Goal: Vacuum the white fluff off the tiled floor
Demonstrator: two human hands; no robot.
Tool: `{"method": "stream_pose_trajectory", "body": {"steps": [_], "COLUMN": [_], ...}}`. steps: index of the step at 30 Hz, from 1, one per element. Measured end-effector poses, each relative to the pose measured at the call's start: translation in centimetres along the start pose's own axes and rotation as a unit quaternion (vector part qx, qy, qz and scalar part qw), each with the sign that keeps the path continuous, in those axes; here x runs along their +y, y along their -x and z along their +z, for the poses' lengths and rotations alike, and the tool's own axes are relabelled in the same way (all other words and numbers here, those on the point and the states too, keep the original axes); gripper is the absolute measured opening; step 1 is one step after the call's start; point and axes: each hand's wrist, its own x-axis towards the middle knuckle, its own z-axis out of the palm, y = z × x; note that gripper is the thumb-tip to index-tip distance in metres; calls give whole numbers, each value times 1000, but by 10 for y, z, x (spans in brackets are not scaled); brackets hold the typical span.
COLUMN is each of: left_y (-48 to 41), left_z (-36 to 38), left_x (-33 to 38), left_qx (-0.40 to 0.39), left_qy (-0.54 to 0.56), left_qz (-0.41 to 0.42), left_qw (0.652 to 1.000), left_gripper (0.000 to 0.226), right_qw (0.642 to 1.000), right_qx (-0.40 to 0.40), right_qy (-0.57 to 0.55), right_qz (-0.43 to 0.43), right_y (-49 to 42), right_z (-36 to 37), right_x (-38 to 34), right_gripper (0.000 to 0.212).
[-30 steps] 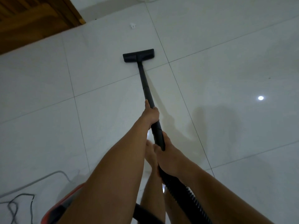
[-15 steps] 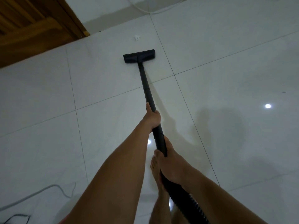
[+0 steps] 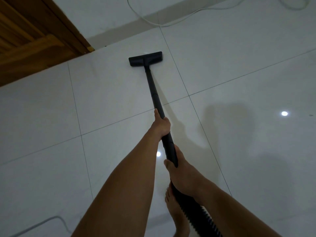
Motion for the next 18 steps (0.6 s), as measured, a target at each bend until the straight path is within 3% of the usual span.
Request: {"method": "stream_pose_trajectory", "body": {"steps": [18], "left_y": [-46], "left_z": [-60], "left_x": [98], "left_qx": [-6], "left_qy": [-43], "left_qz": [-21], "left_qw": [999], "left_gripper": [74], "right_qw": [995], "right_qx": [-23], "right_qy": [-85], "right_qz": [37], "right_y": [-43], "right_z": [-28], "right_x": [-106], "right_gripper": [48]}}
